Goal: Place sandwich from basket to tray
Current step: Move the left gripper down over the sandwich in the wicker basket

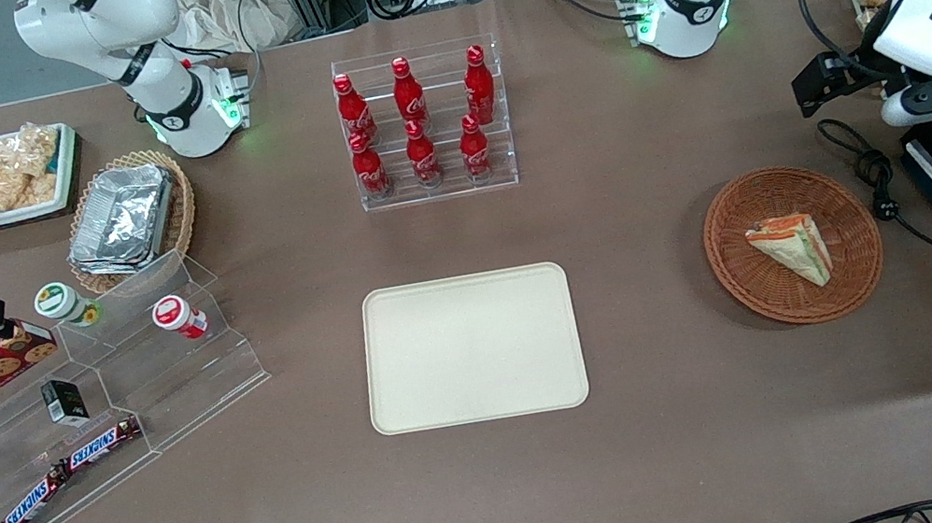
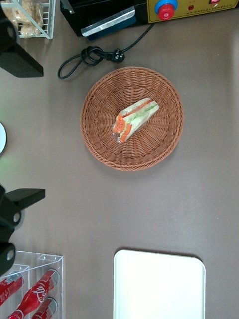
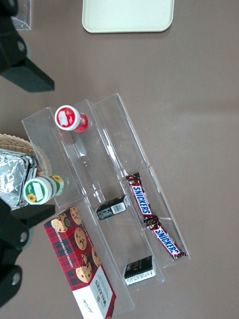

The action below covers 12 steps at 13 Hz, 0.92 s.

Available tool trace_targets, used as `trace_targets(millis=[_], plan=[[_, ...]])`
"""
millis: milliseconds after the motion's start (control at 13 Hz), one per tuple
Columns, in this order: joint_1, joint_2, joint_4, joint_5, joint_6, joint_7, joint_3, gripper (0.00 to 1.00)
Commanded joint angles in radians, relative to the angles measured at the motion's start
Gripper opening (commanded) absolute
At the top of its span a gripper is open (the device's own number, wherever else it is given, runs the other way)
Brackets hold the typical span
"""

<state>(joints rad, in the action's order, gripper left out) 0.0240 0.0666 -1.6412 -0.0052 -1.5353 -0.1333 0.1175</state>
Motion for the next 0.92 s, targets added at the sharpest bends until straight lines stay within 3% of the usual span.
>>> trace_targets(millis=[0, 308, 846], plan=[[0.005, -0.021, 0.040, -0.012, 0.049, -0.015, -0.005, 1.00], [-0.006, -0.066, -0.001, -0.004, 0.018, -0.248, -0.013, 1.00], [-0.099, -0.071, -0.444, 0.002, -0.486, -0.365, -0.022, 1.00]])
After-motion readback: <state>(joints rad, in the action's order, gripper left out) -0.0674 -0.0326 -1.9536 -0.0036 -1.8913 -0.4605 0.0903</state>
